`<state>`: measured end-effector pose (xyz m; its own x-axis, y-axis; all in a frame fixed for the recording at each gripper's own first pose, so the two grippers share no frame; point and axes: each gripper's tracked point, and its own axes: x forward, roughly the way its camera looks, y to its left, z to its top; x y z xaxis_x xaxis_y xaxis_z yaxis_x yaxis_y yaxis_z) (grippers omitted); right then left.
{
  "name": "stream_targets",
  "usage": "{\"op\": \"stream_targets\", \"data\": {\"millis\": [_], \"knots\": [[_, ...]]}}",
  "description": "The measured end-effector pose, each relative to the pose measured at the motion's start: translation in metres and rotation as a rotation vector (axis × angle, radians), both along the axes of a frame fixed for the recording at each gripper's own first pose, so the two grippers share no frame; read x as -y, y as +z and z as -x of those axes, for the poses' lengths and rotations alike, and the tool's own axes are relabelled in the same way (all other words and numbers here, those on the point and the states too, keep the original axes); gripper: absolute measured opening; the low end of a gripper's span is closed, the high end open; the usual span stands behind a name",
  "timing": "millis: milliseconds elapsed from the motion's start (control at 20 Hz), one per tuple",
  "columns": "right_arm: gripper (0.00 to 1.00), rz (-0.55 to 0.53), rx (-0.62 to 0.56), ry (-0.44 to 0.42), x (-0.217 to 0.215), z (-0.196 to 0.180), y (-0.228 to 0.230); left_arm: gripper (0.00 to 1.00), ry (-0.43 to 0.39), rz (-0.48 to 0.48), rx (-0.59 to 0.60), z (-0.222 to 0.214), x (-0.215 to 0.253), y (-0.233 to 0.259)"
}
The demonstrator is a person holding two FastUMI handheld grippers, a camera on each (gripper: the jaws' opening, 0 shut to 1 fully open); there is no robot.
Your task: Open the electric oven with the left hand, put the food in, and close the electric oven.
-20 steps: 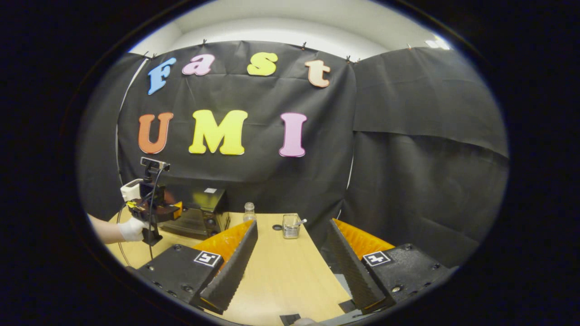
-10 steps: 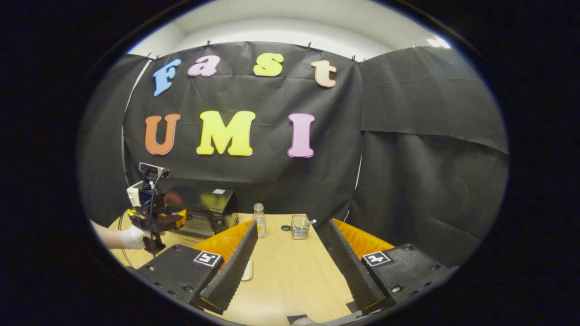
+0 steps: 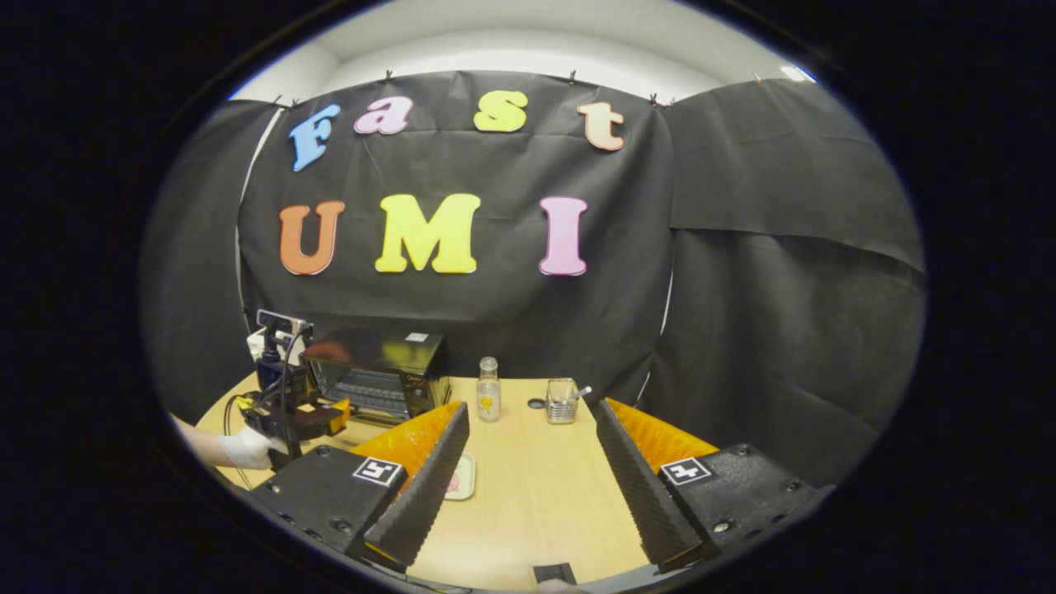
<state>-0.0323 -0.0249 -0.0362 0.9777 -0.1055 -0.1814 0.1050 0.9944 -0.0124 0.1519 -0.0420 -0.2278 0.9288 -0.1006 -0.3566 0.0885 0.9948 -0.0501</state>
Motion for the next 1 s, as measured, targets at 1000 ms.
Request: {"op": "stream_targets", "data": {"millis": [1000], "knots": [[0.96,-0.009,-0.084,-0.049,0.017,0.045,-0.029,0.95,-0.010,0.008,-0.250,0.054,0.013,-0.114]]}}
